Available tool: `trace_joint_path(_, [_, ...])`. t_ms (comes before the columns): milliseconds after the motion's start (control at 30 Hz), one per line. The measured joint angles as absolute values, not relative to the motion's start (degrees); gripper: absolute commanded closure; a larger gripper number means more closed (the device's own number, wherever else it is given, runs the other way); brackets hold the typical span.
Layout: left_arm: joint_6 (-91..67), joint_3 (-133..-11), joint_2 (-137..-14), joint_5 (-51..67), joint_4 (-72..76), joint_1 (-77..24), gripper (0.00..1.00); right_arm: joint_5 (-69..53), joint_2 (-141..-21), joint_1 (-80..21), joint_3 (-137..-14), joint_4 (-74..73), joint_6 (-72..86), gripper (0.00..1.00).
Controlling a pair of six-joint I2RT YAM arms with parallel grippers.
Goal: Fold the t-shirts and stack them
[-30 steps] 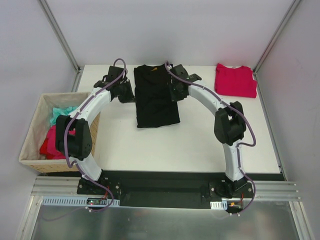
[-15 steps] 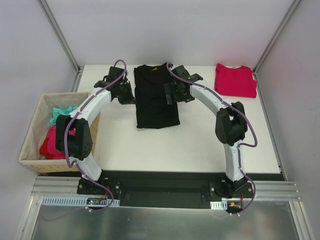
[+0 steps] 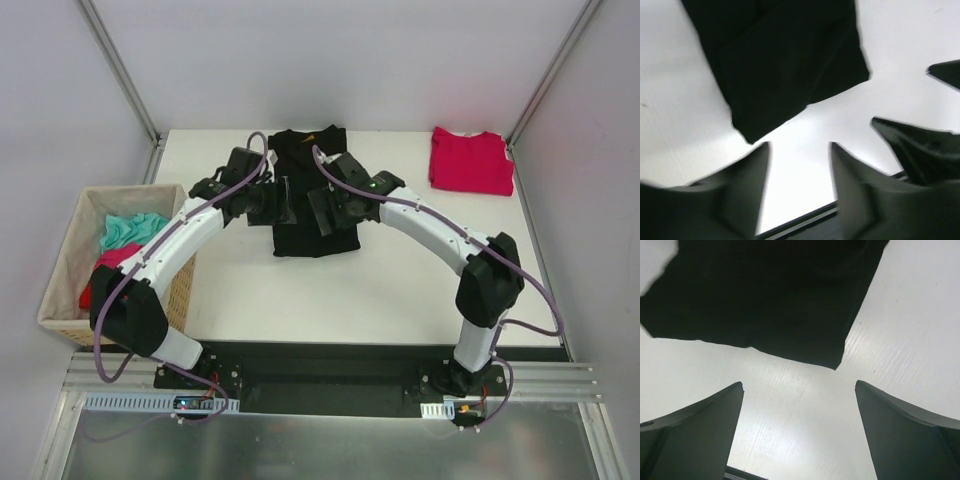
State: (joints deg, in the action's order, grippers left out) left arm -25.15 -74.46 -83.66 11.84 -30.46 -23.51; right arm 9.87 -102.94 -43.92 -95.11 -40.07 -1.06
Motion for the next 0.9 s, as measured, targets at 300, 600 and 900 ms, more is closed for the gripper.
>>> trace_joint_path(300, [-23.7,-74.7,-92.0,7.1,-33.4,-23.6,0.25,10.4,-110.3,-41.9,-96.8,-41.1,-1.4,0.03])
trace_joint_path(600, [-23.2,-85.8,-101.8,5.7,-33.4,-22.0,0.25,9.8,-116.1,-38.4,-106.6,-40.8,-2.2,0.05])
trace_joint_path(900, [-23.4,-91.4,-111.3,6.0,-33.9,-18.2,0.28,8.6,-123.7,-34.6,-110.3,-41.0,-2.4,0.19])
